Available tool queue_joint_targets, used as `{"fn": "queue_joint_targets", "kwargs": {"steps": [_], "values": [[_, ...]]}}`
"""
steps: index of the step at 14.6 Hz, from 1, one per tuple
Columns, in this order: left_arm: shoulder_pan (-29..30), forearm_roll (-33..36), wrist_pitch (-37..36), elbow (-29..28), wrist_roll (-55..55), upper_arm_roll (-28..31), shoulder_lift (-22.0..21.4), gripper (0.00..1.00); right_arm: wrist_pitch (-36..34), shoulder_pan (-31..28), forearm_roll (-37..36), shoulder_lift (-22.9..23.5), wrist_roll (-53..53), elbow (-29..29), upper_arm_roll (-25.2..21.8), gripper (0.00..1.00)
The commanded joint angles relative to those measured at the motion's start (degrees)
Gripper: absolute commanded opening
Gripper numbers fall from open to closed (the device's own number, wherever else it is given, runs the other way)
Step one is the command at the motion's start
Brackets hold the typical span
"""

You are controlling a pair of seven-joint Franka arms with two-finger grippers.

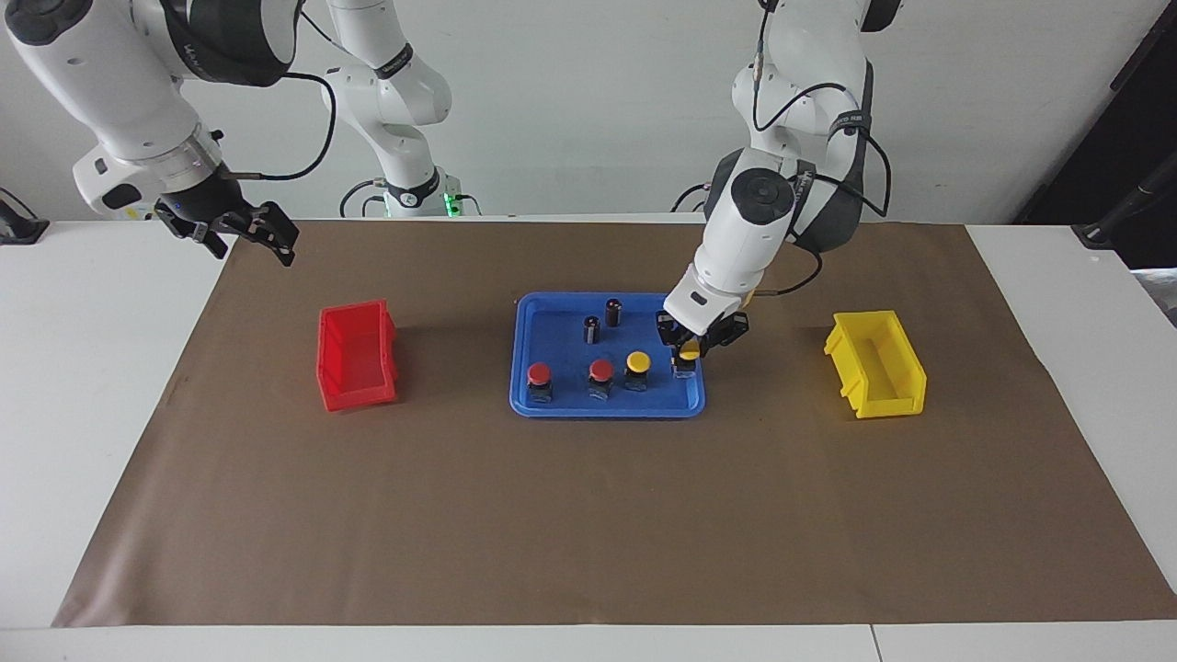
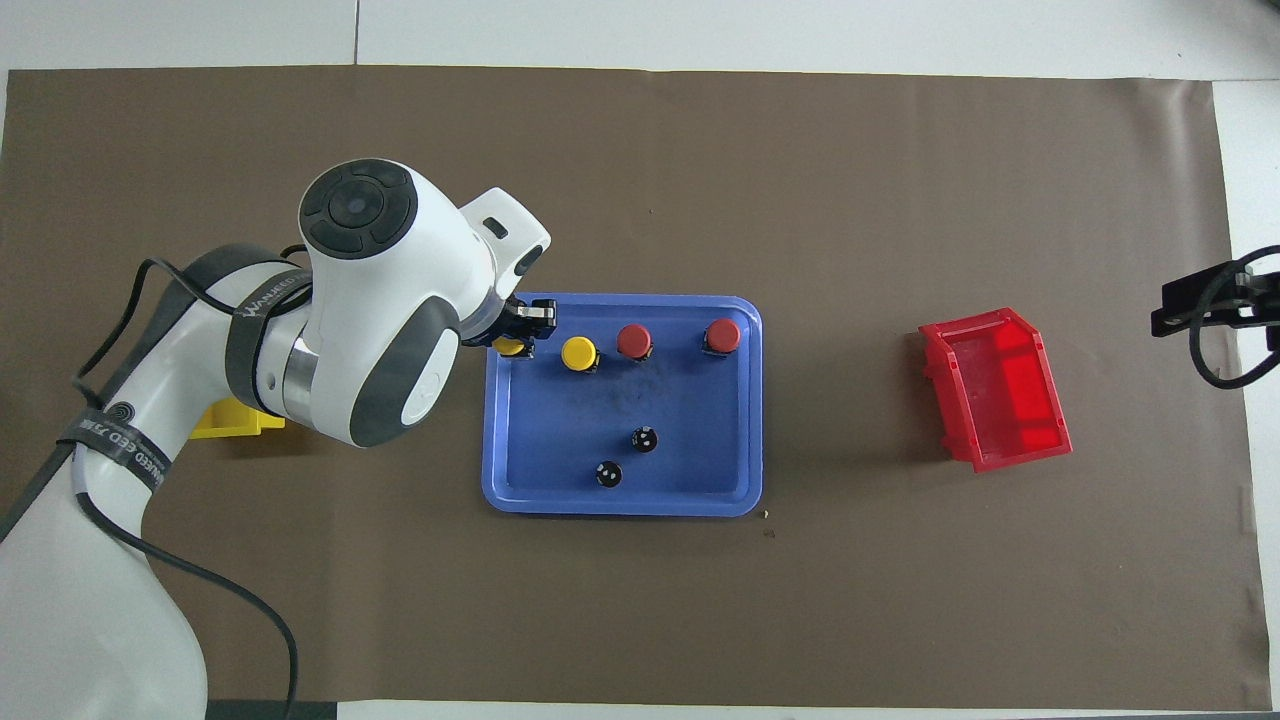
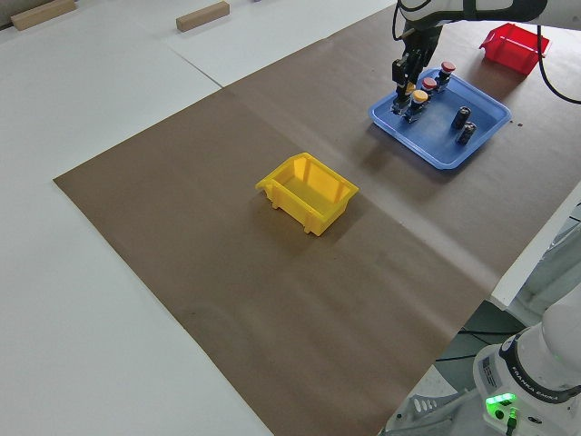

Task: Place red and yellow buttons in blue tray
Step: 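Carry the yellow button over the blue tray with the left gripper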

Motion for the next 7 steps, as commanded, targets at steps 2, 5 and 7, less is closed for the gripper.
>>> {"fn": "queue_joint_targets", "kwargs": {"steps": [2, 5, 7], "values": [[-0.84, -0.91, 3.42, -2.34, -0.22, 0.86, 0.06, 0.01, 0.23, -0.35, -0.3, -1.26, -1.32, -1.4, 0.29, 1.0], [-1.71, -0.91, 6.41, -3.58, -0.31, 0.86, 1.73, 0.01, 0.23, -0.35, -0.3, -1.26, -1.32, -1.4, 0.29, 1.0], [-1.8, -0.91, 7.03, -3.58, -0.4, 0.86, 2.52, 0.01, 0.23, -0.35, -0.3, -1.26, -1.32, -1.4, 0.29, 1.0]]}}
